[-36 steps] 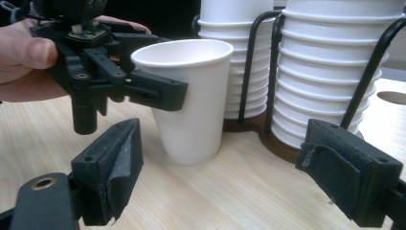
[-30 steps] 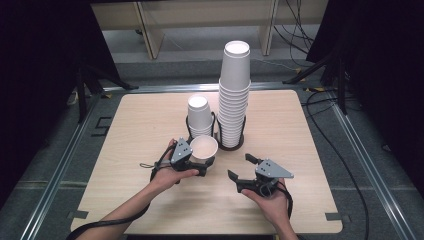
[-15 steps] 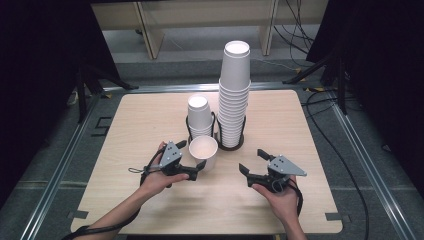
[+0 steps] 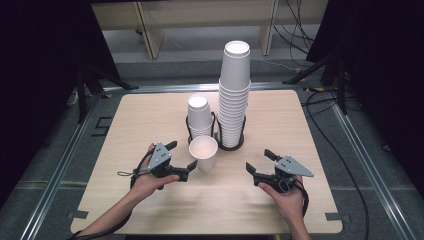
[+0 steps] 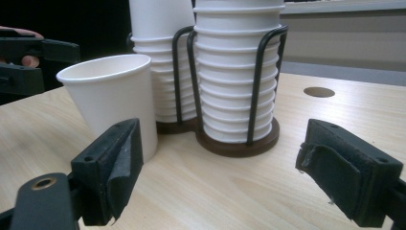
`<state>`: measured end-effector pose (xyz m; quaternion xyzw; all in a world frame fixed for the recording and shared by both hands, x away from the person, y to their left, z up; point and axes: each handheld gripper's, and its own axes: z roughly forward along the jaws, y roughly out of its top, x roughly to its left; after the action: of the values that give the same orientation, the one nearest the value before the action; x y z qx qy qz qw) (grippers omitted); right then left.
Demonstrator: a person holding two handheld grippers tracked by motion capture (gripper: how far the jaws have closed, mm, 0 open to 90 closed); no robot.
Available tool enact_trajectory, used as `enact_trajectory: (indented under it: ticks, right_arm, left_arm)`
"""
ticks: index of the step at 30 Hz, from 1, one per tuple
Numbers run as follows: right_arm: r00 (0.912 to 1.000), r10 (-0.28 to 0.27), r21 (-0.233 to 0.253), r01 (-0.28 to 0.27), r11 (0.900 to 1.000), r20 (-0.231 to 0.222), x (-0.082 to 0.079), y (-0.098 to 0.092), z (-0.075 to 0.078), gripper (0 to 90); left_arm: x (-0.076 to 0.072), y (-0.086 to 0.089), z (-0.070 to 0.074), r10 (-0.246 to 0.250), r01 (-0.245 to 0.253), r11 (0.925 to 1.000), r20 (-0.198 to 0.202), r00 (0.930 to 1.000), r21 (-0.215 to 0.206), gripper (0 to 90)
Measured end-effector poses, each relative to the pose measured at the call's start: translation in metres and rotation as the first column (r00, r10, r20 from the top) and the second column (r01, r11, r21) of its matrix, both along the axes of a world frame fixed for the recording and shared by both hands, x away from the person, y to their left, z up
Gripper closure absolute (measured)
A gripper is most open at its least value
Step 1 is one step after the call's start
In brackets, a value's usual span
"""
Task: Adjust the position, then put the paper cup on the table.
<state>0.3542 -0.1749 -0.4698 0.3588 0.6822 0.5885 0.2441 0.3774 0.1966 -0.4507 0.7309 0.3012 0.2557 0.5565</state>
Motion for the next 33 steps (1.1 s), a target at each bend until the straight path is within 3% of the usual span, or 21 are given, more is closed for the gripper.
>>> enact_trajectory:
  ticks: [1, 2, 3, 5, 6, 7, 8, 10, 11, 12, 13, 16, 23, 25, 27, 28, 30, 32, 33]
  right_arm:
    - [0.9999, -0.011, -0.024, 0.012, 1.0, 0.005, 0.0, -0.003, 0.002, 14.7]
    - [0.9999, -0.004, 0.008, 0.004, 1.0, 0.014, 0.0, -0.001, 0.003, 14.7]
    - [0.9998, -0.01, 0.0, 0.01, 1.0, 0.017, -0.001, -0.002, 0.004, 14.6]
    - [0.9999, -0.012, -0.003, 0.012, 1.0, 0.011, -0.002, -0.004, 0.005, 14.6]
    - [0.9996, -0.015, -0.014, 0.015, 1.0, 0.023, -0.001, -0.005, 0.005, 14.6]
    - [0.9997, -0.007, 0.004, 0.007, 1.0, 0.023, 0.0, -0.004, 0.004, 14.6]
    - [0.9997, -0.009, -0.006, 0.009, 1.0, 0.025, 0.0, -0.004, 0.004, 14.6]
    - [1.0, -0.005, -0.015, 0.005, 1.0, 0.0, -0.001, -0.003, 0.003, 14.6]
    - [0.9999, -0.004, -0.031, 0.004, 1.0, 0.009, 0.001, -0.004, 0.002, 14.6]
    - [0.9999, -0.004, -0.031, 0.004, 1.0, 0.009, 0.001, -0.004, 0.002, 14.6]
    - [0.9995, 0.001, -0.022, -0.001, 1.0, -0.033, 0.002, -0.002, -0.002, 14.7]
    - [0.9997, 0.016, 0.004, -0.016, 1.0, -0.02, 0.006, 0.0, -0.005, 14.7]
    - [0.9988, 0.023, -0.01, -0.023, 1.0, -0.043, 0.005, -0.003, -0.007, 14.7]
    - [0.9993, 0.015, -0.02, -0.016, 1.0, -0.033, 0.005, -0.004, -0.009, 14.7]
    - [0.9987, 0.0, -0.035, -0.002, 0.999, -0.051, 0.001, -0.006, -0.008, 14.7]
    - [0.9989, 0.003, -0.021, -0.004, 1.0, -0.047, 0.0, -0.007, -0.01, 14.7]
    - [0.9982, -0.033, -0.03, 0.032, 0.999, -0.05, -0.002, -0.009, -0.011, 14.7]
    - [0.9986, -0.03, -0.027, 0.028, 0.999, -0.045, -0.002, -0.011, -0.012, 14.7]
    - [0.9975, -0.05, -0.041, 0.048, 0.998, -0.049, -0.005, -0.016, -0.012, 14.7]
  left_arm:
    - [0.001, -0.002, -0.001, -0.009, 0.009, 0.9999, 0.013, 0.9999, -0.012, 0.0]
    - [-0.001, -0.002, 0.0, -0.013, 0.013, 0.9999, -0.012, 0.9998, 0.005, 0.0]
    - [0.007, 0.006, 0.004, -0.026, 0.013, 0.9935, 0.116, 0.9929, 0.113, 0.0]
    - [0.005, 0.008, 0.005, -0.022, 0.008, 0.9913, 0.108, 0.9939, 0.131, 0.0]
    - [0.006, 0.014, 0.006, -0.052, 0.028, 0.9858, 0.142, 0.9885, 0.165, 0.0]
    - [0.005, 0.017, 0.007, -0.094, 0.065, 0.9793, 0.142, 0.9854, 0.191, 0.0]
    - [0.002, 0.019, 0.006, -0.1, 0.075, 0.9812, 0.135, 0.9858, 0.178, 0.0]
    - [-0.005, 0.025, 0.004, -0.065, 0.048, 0.9893, 0.118, 0.9909, 0.138, 0.0]
    - [-0.016, 0.02, -0.002, 0.013, -0.013, 0.9999, 0.018, 0.9998, -0.001, 0.0]
    - [-0.016, 0.02, -0.002, 0.013, -0.013, 0.9999, 0.018, 0.9998, -0.001, 0.0]
    - [-0.02, 0.028, -0.004, 0.022, -0.022, 0.9997, 0.018, 0.9996, -0.006, 0.0]
    - [-0.026, 0.038, -0.005, 0.049, -0.049, 0.9985, 0.019, 0.9986, -0.024, 0.0]
    - [-0.031, 0.05, -0.005, 0.087, -0.086, 0.9959, 0.038, 0.9955, -0.031, 0.0]
    - [-0.031, 0.055, -0.005, 0.097, -0.096, 0.9946, 0.042, 0.9943, -0.041, 0.0]
    - [-0.033, 0.061, -0.003, 0.114, -0.112, 0.993, 0.054, 0.992, -0.038, 0.0]
    - [-0.033, 0.061, -0.003, 0.114, -0.112, 0.993, 0.054, 0.992, -0.038, 0.0]
    - [-0.036, 0.075, -0.005, 0.153, -0.151, 0.9876, 0.054, 0.9867, -0.044, 0.0]
    - [-0.037, 0.08, -0.007, 0.169, -0.167, 0.9852, 0.055, 0.9841, -0.041, 0.0]
    - [-0.039, 0.092, -0.011, 0.205, -0.203, 0.9786, 0.055, 0.9772, -0.029, 0.0]
